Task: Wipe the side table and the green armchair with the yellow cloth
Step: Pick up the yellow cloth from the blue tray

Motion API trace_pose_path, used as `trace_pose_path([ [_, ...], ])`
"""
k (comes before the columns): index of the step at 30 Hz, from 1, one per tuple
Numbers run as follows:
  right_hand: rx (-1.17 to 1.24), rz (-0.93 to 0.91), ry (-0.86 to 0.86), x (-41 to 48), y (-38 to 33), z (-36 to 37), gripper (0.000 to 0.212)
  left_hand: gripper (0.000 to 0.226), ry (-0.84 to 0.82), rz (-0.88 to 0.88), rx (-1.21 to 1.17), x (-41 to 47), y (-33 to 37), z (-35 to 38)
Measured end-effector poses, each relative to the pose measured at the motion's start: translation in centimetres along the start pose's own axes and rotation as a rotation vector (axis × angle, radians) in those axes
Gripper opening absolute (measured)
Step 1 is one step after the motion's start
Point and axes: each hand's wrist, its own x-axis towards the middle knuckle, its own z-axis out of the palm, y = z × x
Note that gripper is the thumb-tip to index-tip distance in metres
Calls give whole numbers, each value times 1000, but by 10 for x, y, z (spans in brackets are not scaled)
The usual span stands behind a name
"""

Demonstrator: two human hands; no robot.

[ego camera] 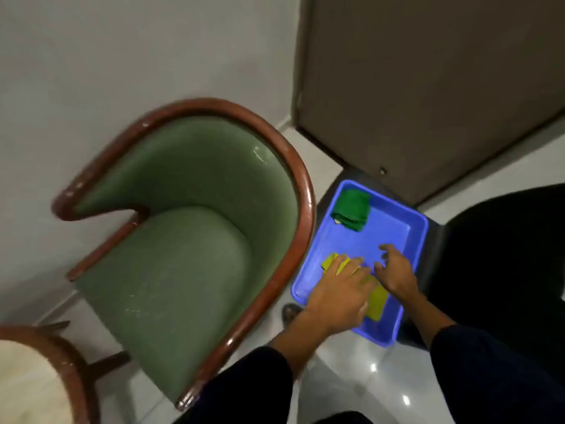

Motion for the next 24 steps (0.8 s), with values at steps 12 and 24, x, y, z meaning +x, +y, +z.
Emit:
trace_pose_path([
  [12, -286, 114, -323, 57, 108, 83, 46, 64, -413, -73, 13, 116, -54, 182],
  [24, 570, 64, -134, 15, 18, -66, 15, 28, 1, -530, -1152, 69, -15, 85],
])
